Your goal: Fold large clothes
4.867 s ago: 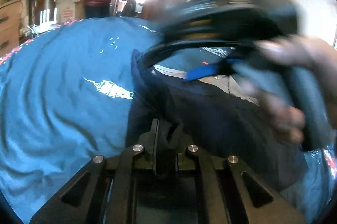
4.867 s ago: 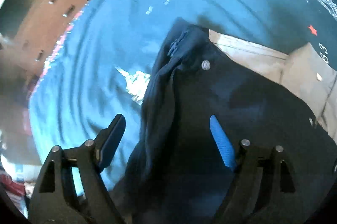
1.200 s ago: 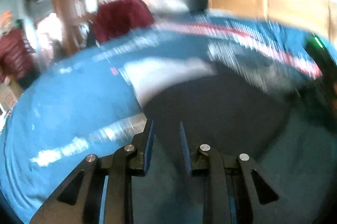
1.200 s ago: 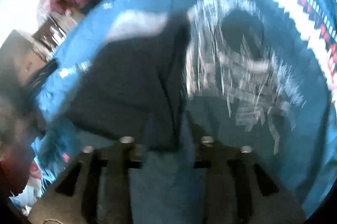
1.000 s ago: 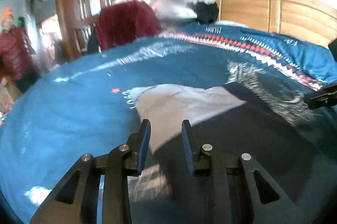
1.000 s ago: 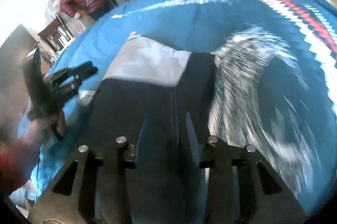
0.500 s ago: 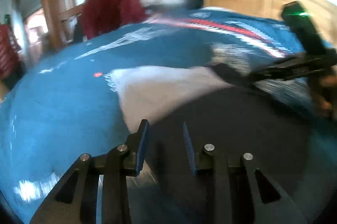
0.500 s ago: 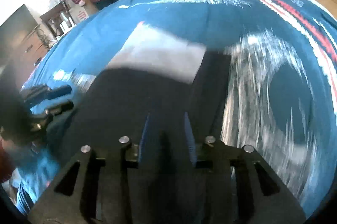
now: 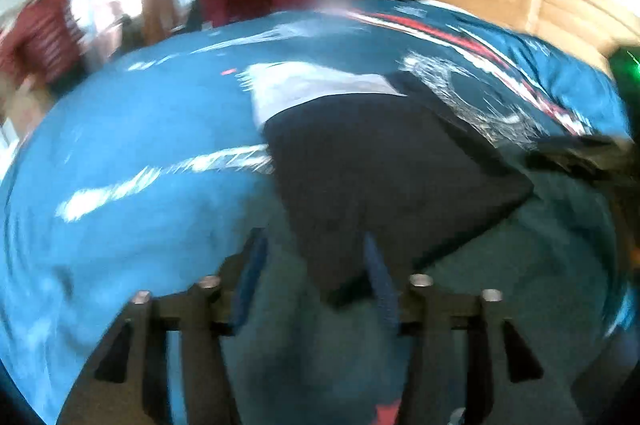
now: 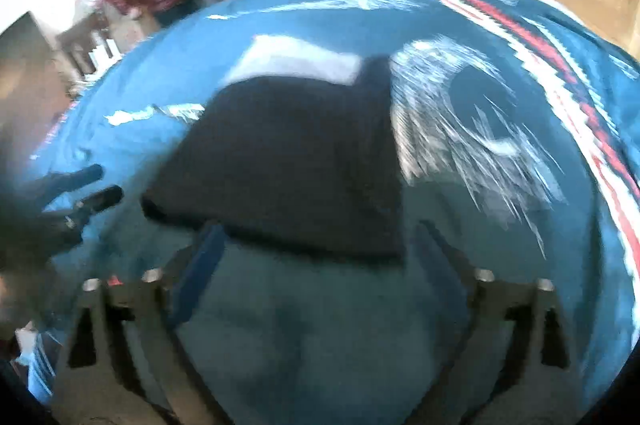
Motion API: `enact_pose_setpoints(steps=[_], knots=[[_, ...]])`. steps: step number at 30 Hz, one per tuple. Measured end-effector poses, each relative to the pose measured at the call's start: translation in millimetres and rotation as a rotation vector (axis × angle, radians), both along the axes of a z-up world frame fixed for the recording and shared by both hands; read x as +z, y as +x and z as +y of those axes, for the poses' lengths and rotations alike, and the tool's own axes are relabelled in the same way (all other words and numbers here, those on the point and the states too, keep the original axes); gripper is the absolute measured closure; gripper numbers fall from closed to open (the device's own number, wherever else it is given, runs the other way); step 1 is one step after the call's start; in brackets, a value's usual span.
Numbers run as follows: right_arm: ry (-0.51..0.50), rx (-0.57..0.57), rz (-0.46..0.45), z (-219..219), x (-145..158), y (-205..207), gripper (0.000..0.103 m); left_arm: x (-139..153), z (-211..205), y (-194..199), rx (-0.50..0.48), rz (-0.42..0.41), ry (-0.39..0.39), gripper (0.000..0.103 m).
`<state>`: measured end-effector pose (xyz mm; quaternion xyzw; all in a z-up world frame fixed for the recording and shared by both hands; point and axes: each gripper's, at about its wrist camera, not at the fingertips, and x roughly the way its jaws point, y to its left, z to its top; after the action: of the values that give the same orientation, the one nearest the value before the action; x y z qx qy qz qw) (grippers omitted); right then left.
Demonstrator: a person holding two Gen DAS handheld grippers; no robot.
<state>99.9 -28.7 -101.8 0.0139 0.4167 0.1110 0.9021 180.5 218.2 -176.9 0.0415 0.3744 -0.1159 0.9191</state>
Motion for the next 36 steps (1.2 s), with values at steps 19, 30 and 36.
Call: enact_pose_setpoints(steps=[19,30,36], knots=[[-0.080,-0.176,0.152,-9,-73,-50,0.000,-86,-27,-28,0.100,0.188,0.024,0.000],[-0.083,-0.210,0.136,-5,-80,-47,0.000,-89,-25,-27,0.137,0.161,0.006,0.000],[-0.078,-0.218,0.129,-6,-82,-44,0.000,-91,-24,-28,0.141,0.138,0.001,0.000]])
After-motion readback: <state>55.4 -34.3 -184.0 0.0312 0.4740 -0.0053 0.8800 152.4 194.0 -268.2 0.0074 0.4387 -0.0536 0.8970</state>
